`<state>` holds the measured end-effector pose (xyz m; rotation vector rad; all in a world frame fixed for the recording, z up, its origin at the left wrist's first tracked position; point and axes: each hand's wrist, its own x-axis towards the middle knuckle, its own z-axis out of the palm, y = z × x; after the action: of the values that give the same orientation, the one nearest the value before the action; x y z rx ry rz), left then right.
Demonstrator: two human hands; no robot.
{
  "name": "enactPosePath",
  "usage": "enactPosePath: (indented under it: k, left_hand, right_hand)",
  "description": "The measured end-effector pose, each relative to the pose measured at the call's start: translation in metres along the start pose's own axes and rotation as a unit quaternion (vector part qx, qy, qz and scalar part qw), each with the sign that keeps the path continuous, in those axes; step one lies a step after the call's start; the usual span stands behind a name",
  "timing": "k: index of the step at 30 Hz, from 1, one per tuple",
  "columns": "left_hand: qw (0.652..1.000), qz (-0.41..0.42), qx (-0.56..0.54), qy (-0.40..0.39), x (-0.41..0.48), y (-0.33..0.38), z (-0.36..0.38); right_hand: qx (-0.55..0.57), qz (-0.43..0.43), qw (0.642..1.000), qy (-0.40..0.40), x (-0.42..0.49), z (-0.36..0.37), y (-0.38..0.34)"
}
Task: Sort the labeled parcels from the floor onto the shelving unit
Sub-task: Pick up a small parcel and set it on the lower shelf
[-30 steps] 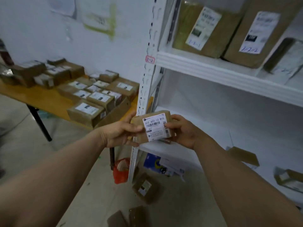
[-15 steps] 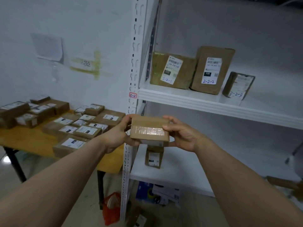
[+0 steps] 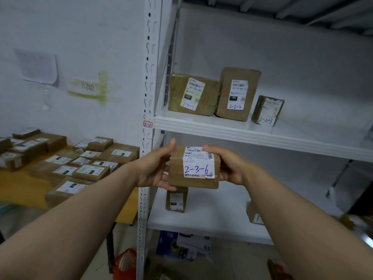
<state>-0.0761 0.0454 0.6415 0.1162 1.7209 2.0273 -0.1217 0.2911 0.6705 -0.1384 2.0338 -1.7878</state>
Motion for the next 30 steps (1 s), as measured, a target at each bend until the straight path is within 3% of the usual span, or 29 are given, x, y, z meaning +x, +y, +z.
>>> enactPosePath:
  k: [4,7,15,20,30]
  left_hand:
    - [0.998,0.01,0.009,-0.058,0.006,0.0,0.005]
    - [0.996,0.014,0.08,-0.036,0.017,0.002,0.012]
    - [0.99,0.037,0.135,-0.002,0.051,0.007,0.043]
    - [0.984,-0.01,0.175,-0.014,0.083,-0.004,0.08]
    - [0.971,-0.073,0.223,-0.037,0.191,-0.041,0.17]
  right_hand:
    - [0.005,0.021,1.0,0.02,-0.002,-0.01,0.005]
    - [0.015,0.018,0.999,0.029,-0.003,-0.015,0.011]
    - [0.047,-0.057,0.996,0.05,-0.026,-0.053,0.014]
    - [-0.026,-0.025,0.998,0.053,-0.04,-0.092,0.037]
    - [-0.024,0.048,0.994,0.098,-0.04,-0.23,0.093]
